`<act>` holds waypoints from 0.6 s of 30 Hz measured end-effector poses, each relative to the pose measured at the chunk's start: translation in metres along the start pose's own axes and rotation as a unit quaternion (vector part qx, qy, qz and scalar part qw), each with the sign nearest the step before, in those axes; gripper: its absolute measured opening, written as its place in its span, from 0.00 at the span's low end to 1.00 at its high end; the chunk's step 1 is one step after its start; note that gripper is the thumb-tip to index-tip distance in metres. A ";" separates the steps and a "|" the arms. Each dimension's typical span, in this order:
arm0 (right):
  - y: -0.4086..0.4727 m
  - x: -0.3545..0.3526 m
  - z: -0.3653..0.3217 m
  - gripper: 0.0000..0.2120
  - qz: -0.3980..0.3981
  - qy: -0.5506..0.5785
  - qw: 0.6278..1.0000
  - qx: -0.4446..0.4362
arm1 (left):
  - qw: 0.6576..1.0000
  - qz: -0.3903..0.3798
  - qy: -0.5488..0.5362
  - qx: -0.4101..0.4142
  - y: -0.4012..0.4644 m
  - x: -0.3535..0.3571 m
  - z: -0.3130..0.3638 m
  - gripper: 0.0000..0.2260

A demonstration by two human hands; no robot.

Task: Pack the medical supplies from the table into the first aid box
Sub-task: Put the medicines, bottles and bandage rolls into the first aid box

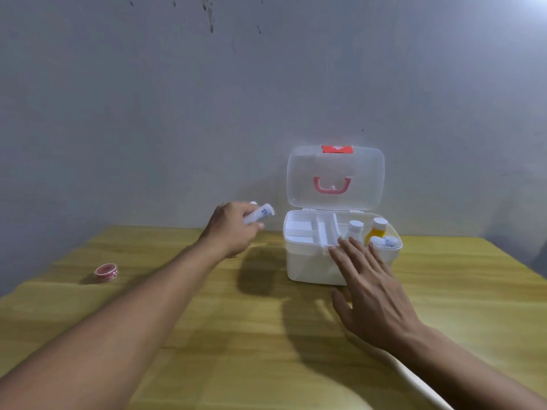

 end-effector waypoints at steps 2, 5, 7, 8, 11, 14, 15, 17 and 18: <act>0.000 -0.002 0.002 0.33 0.000 0.006 1.000 0.006 | 0.999 -0.045 0.007 0.023 0.007 0.016 0.028 0.13; 0.000 -0.006 0.011 0.33 -0.001 0.014 1.000 0.021 | 0.994 -0.110 -0.005 0.027 0.012 0.039 0.052 0.11; -0.001 -0.009 0.018 0.31 0.000 0.021 0.999 0.028 | 0.989 -0.145 0.005 0.022 0.013 0.050 0.058 0.10; -0.001 -0.011 0.022 0.31 0.001 0.024 0.999 0.030 | 0.987 -0.160 0.012 0.020 0.015 0.054 0.058 0.09; -0.002 -0.014 0.029 0.29 0.003 0.035 0.999 0.025 | 0.983 -0.184 0.007 -0.008 0.021 0.062 0.055 0.10; -0.004 -0.016 0.032 0.28 -0.002 0.042 0.999 0.021 | 0.986 -0.153 -0.033 -0.050 0.031 0.067 0.056 0.12; -0.004 -0.015 0.033 0.27 -0.005 0.043 0.999 0.021 | 0.987 -0.133 -0.052 -0.067 0.034 0.069 0.058 0.11; -0.006 -0.015 0.034 0.27 -0.011 0.045 0.999 0.024 | 0.988 -0.093 -0.081 -0.095 0.041 0.075 0.066 0.12; -0.006 -0.014 0.035 0.26 -0.012 0.044 0.999 0.025 | 0.987 -0.075 -0.089 -0.111 0.044 0.078 0.070 0.15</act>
Point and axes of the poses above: each hand's wrist, its own y-axis towards the middle knuckle, its own x-axis out of the palm, z = x × y, the point moved 4 cm from there along y, towards the middle knuckle, and after that the axes turned 6 degrees about x, right-handed, at the moved point
